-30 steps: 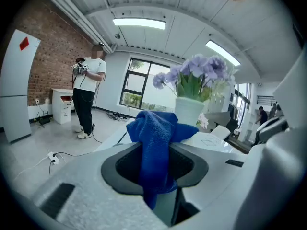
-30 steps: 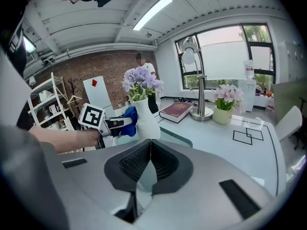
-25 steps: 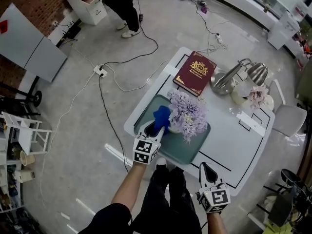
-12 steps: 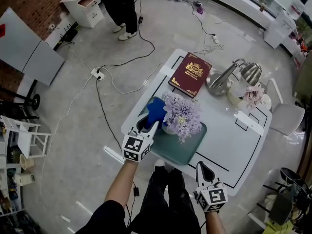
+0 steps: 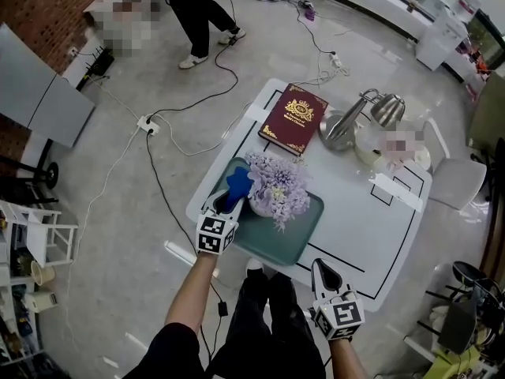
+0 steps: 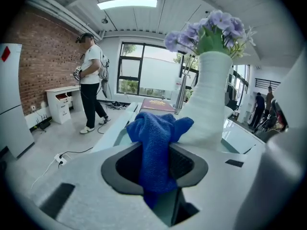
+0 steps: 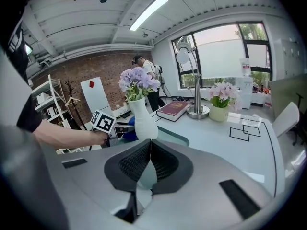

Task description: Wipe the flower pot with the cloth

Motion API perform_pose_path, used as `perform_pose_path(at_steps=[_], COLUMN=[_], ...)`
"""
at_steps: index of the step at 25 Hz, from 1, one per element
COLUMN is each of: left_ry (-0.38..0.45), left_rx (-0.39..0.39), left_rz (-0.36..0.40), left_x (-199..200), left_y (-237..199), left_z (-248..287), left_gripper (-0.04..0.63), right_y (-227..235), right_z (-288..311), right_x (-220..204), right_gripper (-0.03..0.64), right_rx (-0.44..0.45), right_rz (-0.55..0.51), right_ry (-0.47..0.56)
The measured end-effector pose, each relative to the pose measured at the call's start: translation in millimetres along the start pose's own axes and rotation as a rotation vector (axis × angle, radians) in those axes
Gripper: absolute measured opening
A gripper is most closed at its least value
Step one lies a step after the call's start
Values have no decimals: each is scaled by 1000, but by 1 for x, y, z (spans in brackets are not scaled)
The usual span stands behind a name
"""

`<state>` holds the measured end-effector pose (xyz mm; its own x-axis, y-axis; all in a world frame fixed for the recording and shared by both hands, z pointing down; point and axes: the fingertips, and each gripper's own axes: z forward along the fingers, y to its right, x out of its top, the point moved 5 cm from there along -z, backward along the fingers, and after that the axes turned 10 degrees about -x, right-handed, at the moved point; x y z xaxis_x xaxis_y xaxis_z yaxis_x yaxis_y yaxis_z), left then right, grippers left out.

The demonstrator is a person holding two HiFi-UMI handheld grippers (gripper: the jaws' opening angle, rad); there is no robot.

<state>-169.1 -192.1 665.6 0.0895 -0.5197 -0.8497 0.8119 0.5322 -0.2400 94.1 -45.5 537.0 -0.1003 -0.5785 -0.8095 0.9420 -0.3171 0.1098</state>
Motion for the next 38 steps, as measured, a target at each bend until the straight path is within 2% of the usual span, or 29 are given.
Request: perform_pose_path(at_steps=[4,9,13,19,22,24,28,33,35,38], left_ry=[123,215,161,-33,-74,-57,33,153,162,125], left_rx=[29,-25,-64,-79,-88,-96,-136,-220,-240,-240], left_rz=[14,31,41,11,19,41,93,105,97,68], left_x=[19,36,18,-31,-42,-41,-22,13,22,20], left_y=[21,72,94,100,105,111,135,162,163,154], left_z=[-45,-74,-57,-28,-29,-36,-51,-55,-45,-21], left_gripper=[138,138,138,138,138,138,138,138,138,138], right_y=[0,-2,-7,-4,1,3,6,7,8,8], right_z=[-1,-1,-4,-13,-16,-17,-20,-21,-22,-24], right_x=[0,1,2,1,0,-2,-2,-5,-6,-8], right_gripper=[9,9,9,9,9,9,9,9,9,9], right_rx=[9,21,35,31,20,17,11,10,7,5], right_rz=[-3,4,9,21,30,40,51,55,58,64], right_ry=[4,13,19,27,32,29,36,44,43,39])
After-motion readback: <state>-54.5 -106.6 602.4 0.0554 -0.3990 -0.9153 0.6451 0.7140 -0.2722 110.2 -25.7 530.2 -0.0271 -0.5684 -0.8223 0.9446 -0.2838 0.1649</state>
